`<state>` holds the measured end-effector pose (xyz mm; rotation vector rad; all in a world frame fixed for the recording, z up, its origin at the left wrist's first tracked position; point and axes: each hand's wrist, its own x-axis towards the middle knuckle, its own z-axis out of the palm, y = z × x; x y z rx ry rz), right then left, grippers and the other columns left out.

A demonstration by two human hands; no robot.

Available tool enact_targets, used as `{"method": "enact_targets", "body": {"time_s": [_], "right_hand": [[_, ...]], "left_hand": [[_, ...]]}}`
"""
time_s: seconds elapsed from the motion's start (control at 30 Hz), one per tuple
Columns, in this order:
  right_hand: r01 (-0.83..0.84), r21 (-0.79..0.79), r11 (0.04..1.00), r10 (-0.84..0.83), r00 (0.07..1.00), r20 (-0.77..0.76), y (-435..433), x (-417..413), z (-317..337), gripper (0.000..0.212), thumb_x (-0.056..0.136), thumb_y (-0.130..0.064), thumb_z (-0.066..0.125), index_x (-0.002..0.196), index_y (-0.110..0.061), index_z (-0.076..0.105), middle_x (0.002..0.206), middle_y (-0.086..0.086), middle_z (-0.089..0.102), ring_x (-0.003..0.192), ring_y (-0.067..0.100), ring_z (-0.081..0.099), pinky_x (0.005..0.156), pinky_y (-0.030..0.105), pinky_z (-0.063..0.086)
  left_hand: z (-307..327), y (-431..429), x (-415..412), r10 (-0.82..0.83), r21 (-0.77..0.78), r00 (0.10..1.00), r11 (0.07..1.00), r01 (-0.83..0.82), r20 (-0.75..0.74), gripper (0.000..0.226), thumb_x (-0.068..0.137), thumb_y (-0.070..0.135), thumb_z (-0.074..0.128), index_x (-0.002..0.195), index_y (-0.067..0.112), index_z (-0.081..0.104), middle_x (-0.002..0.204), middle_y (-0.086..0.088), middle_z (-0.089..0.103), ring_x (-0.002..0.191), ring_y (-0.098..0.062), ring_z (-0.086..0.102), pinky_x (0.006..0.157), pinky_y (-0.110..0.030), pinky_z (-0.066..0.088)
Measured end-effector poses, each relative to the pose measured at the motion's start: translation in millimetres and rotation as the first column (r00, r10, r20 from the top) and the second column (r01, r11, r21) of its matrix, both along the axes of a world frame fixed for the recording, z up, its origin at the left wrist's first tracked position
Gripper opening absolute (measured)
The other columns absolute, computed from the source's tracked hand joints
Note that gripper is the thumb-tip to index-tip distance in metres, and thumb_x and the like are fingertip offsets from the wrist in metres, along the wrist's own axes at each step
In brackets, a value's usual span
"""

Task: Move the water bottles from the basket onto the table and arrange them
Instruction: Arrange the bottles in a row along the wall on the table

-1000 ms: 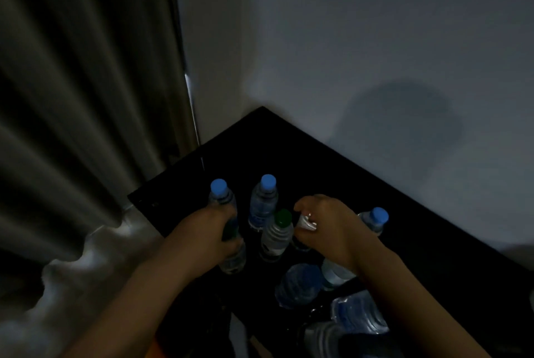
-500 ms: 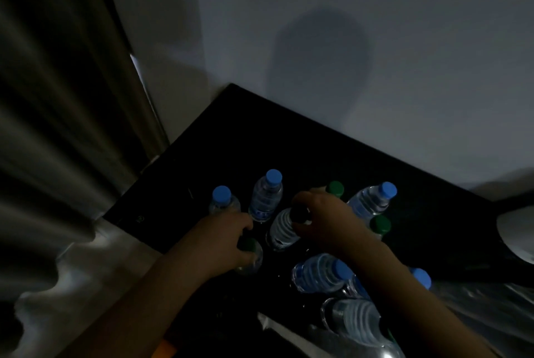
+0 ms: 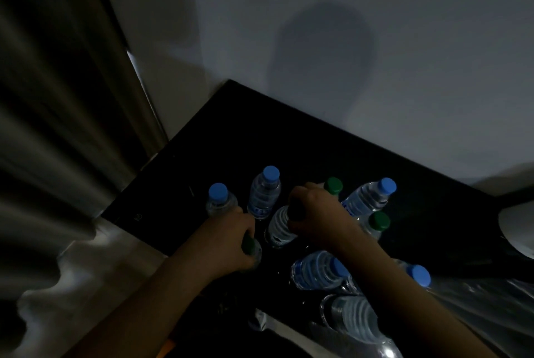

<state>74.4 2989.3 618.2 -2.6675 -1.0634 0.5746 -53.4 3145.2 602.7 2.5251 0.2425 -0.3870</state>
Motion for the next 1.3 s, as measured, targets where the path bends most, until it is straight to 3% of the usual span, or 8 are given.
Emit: {"method": "enact_targets", "body": {"time_s": [0.23,0.57,0.87,1.1,1.3], "right_hand": [[0.004,0.078,0.997,-0.003,1.0,-0.015,-6,-1,2,0.027,0.077,-0.018,0.069,0.101,-0.01,0.061,0.104,0.007,0.053,0.092,0.024,0.056,0.075,0.034,0.049],[-0.007,0.226,0.974,0.003,1.0,0.02,-29,1,53,0.024,0.075,-0.019,0.073,0.097,-0.012,0.066,0.098,0.005,0.057,0.088,0.018,0.057,0.078,0.038,0.052],[-0.054,0.328,0.943,0.001,0.987,0.16,-44,7,127,0.02,0.067,-0.027,0.073,0.085,-0.019,0.069,0.086,-0.002,0.061,0.075,0.013,0.06,0.066,0.034,0.054],[-0.048,0.484,0.874,-0.046,0.982,0.181,-41,20,179,0.02,0.064,-0.026,0.074,0.08,-0.015,0.071,0.077,-0.001,0.067,0.065,0.007,0.061,0.059,0.033,0.052],[-0.07,0.501,0.863,-0.08,0.959,0.272,-19,41,207,0.02,0.065,-0.029,0.073,0.083,-0.018,0.071,0.079,-0.005,0.067,0.064,0.002,0.059,0.056,0.018,0.047]], "left_hand": [[-4,-2,1,0.021,-0.043,1.0,0.999,-0.02,0.02,0.028,0.064,0.029,0.074,0.081,0.023,0.052,0.09,0.009,0.045,0.078,-0.008,0.049,0.063,-0.022,0.042],[42,0,8,0.047,-0.098,0.988,0.995,-0.033,0.144,0.027,0.061,0.024,0.079,0.079,0.017,0.06,0.086,0.005,0.05,0.076,-0.012,0.054,0.068,-0.034,0.052],[113,3,26,0.009,-0.017,0.942,1.0,-0.003,0.335,0.024,0.056,0.026,0.078,0.075,0.026,0.064,0.08,0.012,0.052,0.069,-0.002,0.053,0.061,-0.016,0.038],[165,17,47,-0.003,0.011,0.896,1.0,-0.003,0.444,0.022,0.057,0.02,0.081,0.074,0.026,0.068,0.068,0.014,0.057,0.064,0.003,0.055,0.056,-0.01,0.042],[200,42,76,0.006,-0.012,0.876,1.0,0.0,0.482,0.018,0.056,0.019,0.078,0.071,0.023,0.07,0.068,0.012,0.065,0.062,0.002,0.059,0.053,-0.011,0.044]]}}
